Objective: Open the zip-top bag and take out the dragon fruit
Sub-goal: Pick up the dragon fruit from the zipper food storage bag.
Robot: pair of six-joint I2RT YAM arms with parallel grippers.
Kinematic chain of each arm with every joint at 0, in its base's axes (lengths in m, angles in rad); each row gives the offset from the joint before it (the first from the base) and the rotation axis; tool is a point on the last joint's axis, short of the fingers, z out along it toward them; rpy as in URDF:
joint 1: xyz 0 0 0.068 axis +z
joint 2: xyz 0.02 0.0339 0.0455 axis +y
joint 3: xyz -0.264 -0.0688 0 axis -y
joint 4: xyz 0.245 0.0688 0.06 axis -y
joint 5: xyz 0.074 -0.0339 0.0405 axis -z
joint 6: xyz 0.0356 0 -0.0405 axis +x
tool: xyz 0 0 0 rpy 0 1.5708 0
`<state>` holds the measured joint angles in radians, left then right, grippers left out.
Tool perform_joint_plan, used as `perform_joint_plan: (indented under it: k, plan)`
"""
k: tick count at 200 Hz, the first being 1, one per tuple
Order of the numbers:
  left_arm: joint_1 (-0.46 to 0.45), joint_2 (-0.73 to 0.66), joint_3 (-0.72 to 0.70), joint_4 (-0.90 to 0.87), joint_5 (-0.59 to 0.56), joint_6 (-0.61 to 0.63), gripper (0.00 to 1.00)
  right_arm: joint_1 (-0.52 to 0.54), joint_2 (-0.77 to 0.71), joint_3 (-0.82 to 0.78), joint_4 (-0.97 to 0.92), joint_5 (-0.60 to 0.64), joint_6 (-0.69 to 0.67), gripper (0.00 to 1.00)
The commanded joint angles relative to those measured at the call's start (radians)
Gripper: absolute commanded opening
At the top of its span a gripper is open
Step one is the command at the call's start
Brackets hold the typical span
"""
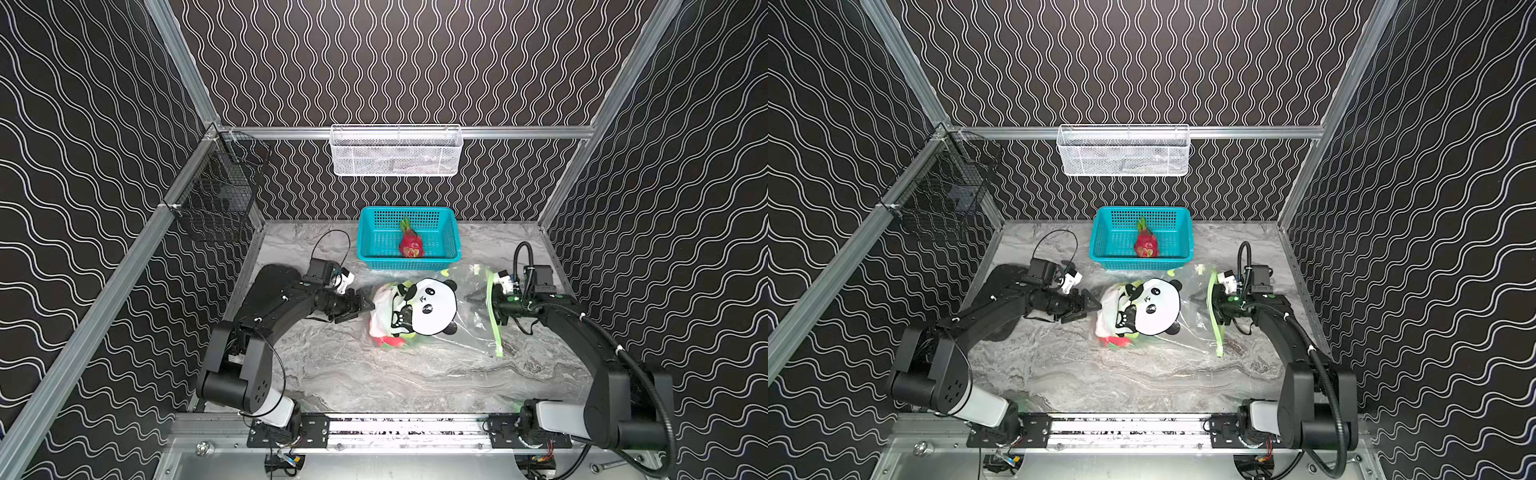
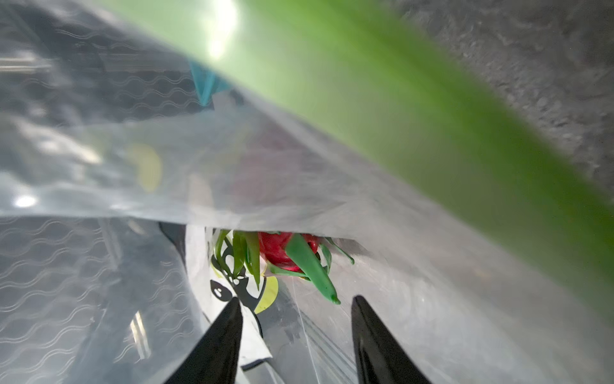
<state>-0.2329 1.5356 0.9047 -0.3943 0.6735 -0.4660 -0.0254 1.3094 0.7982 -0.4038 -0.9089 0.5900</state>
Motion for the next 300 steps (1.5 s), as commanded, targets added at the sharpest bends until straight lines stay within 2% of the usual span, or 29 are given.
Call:
perform_joint_plan:
  k: [1,19,44,82,112,137,186,229,267,300]
  plan:
    - [0.003,0.019,0.006,0.011,0.020,0.017,0.75,0.006,0.005,-0.025,0.071,-0.106,0.018,0.53]
    - [0.003,0.033,0.005,0.019,0.021,0.018,0.74,0.049,0.019,-0.029,0.108,-0.147,0.037,0.53]
    - [0.003,0.053,0.007,0.027,0.027,0.023,0.71,0.120,0.075,-0.024,0.099,-0.122,0.030,0.52]
    - [0.003,0.061,-0.005,0.046,0.038,0.017,0.67,0.270,0.182,-0.044,0.290,-0.089,0.156,0.53]
    - [0.003,0.067,-0.012,0.064,0.039,-0.002,0.63,0.358,0.280,-0.029,0.359,-0.091,0.192,0.62]
    - [0.002,0.062,-0.029,0.074,0.038,-0.010,0.61,0.409,0.343,0.006,0.293,-0.084,0.141,0.67]
    - [0.001,0.046,-0.060,0.074,0.017,-0.013,0.60,0.502,0.405,-0.017,0.295,-0.046,0.146,0.66]
    - [0.001,0.032,-0.069,0.067,0.005,-0.015,0.59,0.514,0.410,-0.058,0.319,-0.048,0.137,0.59]
    - [-0.002,0.022,-0.070,0.068,0.003,-0.028,0.59,0.549,0.378,-0.103,0.526,-0.138,0.236,0.54]
    - [-0.004,0.011,-0.069,0.058,-0.004,-0.028,0.59,0.566,0.318,-0.178,0.824,-0.192,0.444,0.54]
